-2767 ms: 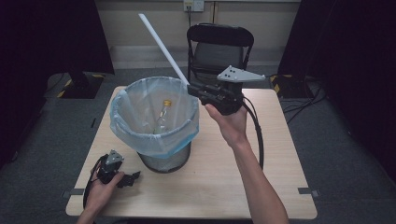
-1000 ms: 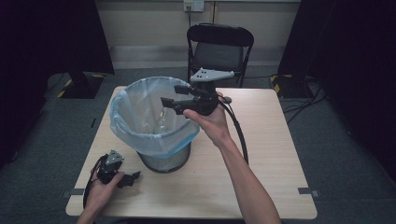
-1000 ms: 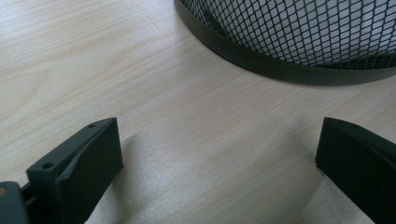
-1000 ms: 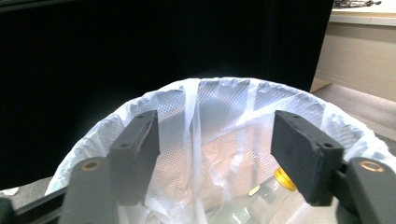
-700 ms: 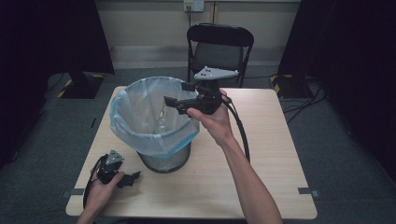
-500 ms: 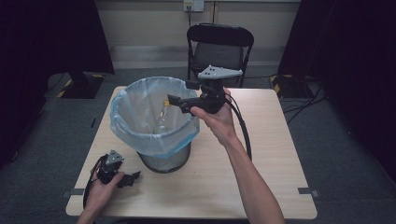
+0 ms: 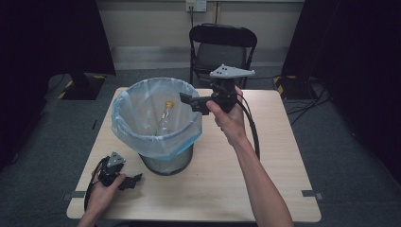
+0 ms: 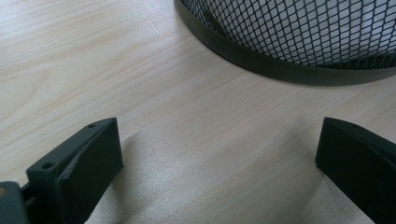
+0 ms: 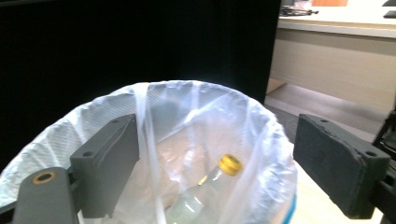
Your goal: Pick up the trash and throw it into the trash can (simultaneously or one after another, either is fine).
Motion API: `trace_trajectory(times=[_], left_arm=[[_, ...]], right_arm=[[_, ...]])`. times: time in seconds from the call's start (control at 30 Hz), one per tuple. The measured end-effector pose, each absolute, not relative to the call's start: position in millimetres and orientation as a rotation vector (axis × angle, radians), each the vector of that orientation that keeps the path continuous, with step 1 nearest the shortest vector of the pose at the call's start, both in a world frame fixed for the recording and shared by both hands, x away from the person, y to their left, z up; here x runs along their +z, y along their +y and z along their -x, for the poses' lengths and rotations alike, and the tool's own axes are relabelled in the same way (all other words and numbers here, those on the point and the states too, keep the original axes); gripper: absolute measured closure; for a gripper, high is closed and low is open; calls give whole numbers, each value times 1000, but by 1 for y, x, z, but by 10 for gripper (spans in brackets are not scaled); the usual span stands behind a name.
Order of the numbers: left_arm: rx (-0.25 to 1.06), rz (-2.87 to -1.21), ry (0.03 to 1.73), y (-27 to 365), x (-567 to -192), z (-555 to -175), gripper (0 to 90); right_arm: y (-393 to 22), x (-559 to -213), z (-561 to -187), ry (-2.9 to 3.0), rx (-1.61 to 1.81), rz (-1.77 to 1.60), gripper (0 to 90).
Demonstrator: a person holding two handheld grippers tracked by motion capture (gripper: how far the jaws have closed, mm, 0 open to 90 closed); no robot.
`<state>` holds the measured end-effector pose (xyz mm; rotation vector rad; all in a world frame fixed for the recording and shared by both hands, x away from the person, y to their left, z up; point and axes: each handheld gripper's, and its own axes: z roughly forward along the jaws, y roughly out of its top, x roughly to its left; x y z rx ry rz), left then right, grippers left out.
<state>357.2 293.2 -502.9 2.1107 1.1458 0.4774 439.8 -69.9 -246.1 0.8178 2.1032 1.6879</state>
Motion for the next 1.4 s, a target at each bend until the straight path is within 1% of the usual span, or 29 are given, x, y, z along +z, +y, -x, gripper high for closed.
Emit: trace_trajectory(times=[0.4, 0.6, 0.97, 1.17, 1.4], left_arm=[[477, -2107, 1147, 293, -503, -357, 0], [477, -2107, 1146, 293, -503, -357, 0], [477, -2107, 1147, 293, -503, -357, 0], [478, -2107, 1147, 293, -503, -357, 0], [477, -2107, 1147, 293, -503, -357, 0]], right_arm=[[-94, -247, -441, 2041, 1652, -886, 139], [-111, -254, -441, 2017, 1608, -930, 140], [-127, -257, -438, 1978, 1527, -982, 141], [-139, -266, -436, 1975, 1501, -1026, 141], [-150, -284, -436, 2004, 1441, -1083, 141]])
